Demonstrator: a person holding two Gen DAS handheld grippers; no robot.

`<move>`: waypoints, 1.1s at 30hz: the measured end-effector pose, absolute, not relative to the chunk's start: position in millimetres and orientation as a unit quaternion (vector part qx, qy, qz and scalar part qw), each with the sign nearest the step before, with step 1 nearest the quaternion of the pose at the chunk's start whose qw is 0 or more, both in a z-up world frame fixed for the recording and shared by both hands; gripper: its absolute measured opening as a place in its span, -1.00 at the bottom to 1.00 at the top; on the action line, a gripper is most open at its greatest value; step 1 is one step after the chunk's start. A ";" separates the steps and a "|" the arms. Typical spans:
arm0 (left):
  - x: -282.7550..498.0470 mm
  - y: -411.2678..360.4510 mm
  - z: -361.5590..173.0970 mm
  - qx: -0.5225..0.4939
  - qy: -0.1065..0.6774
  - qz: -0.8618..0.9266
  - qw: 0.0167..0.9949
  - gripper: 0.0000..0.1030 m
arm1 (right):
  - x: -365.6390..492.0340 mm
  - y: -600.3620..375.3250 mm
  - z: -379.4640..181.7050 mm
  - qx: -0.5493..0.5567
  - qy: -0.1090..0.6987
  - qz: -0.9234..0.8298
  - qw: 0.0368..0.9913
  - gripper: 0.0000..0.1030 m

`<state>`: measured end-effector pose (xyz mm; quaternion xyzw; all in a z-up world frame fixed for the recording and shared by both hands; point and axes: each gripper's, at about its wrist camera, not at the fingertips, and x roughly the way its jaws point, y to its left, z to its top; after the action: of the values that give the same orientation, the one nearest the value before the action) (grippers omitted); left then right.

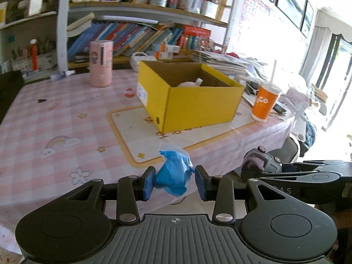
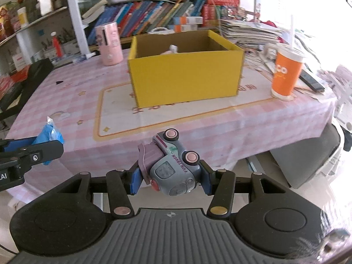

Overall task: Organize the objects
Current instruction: 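Lift the blue packet and toy car and carry both toward the yellow box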

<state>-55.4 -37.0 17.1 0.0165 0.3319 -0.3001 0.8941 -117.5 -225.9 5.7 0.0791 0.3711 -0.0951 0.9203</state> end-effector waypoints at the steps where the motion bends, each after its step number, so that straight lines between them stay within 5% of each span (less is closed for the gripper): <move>1: -55.0 -41.0 16.7 0.018 0.333 -0.304 0.893 -0.28 | -118.6 -229.6 5.3 0.080 0.372 -0.099 0.920 -0.05; 23: -16.6 -102.6 21.3 0.020 0.330 -0.311 0.891 -0.28 | -84.0 -296.0 4.3 0.095 0.378 -0.115 0.914 -0.05; 33: 17.3 -121.4 54.2 0.003 0.267 -0.301 0.916 -0.29 | -48.0 -325.9 24.7 0.083 0.340 -0.106 0.931 -0.05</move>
<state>17.3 -121.4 54.2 0.0029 0.2665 -0.3005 0.9158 -48.0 -325.9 24.7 0.0828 0.3403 -0.1061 0.9306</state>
